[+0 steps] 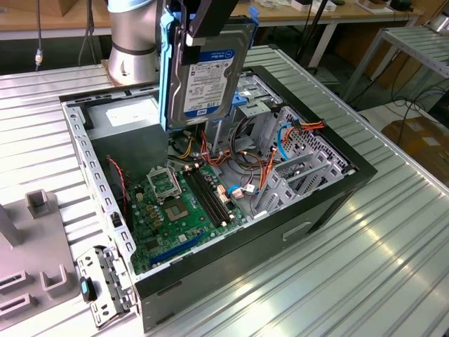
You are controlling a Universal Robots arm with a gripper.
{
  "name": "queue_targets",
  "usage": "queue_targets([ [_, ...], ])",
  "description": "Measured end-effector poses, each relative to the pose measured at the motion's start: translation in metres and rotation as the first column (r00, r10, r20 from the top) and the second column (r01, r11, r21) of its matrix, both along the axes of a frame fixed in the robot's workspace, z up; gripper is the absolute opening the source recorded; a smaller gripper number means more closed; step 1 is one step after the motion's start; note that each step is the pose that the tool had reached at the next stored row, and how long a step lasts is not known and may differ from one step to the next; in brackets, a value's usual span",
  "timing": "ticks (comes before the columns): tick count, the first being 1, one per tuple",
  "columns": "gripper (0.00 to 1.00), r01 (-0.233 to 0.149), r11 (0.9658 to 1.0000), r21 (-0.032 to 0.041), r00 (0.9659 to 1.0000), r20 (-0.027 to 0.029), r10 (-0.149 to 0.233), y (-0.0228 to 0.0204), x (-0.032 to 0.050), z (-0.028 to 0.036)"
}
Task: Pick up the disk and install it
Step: 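Insert the disk into the insertion slot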
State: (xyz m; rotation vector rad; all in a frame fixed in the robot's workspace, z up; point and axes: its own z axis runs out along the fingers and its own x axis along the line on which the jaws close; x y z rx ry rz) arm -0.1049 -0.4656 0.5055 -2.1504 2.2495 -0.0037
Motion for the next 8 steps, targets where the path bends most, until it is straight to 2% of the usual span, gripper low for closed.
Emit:
queue_targets([
  [8,0.37,0.001,1.0000,-0.0001,1.0000,0.0000,-0.001,-0.0032,0.0005,-0.0003],
])
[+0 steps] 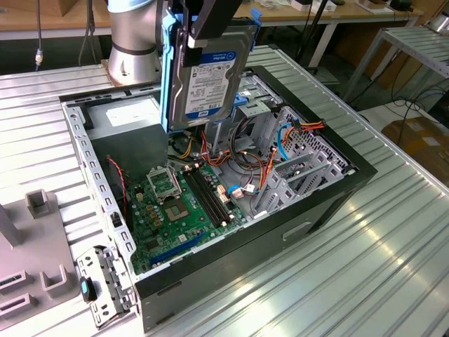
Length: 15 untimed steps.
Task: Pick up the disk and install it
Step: 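Insert the disk into the insertion slot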
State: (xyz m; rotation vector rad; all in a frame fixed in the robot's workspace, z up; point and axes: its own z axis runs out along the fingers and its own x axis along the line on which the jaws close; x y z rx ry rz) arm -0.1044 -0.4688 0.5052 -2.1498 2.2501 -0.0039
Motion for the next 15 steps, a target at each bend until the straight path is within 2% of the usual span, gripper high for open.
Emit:
queue_targets([
  [15,0.37,0.000,1.0000,-0.0001,1.0000,0.0000,0.000,-0.0056,0.0021,-0.0009],
])
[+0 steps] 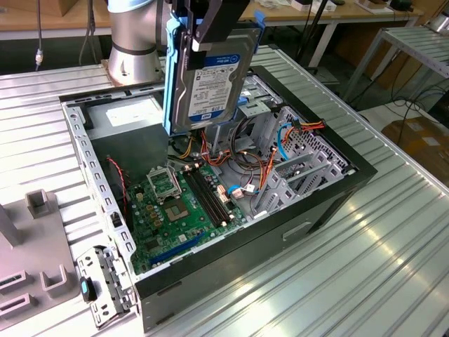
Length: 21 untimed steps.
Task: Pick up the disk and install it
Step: 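Insert the disk into the insertion slot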
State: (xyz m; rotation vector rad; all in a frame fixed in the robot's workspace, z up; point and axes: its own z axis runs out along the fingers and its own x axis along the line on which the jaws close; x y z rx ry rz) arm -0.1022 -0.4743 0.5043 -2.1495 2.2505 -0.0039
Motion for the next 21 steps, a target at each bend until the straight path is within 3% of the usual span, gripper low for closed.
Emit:
queue_targets([
  [12,0.37,0.000,1.0000,0.0000,1.0000,0.0000,0.000,-0.0039,0.0015,-0.0004],
  [21,0.37,0.002,1.0000,0.0000,1.0000,-0.0001,-0.002,-0.0166,0.0037,-0.0013],
])
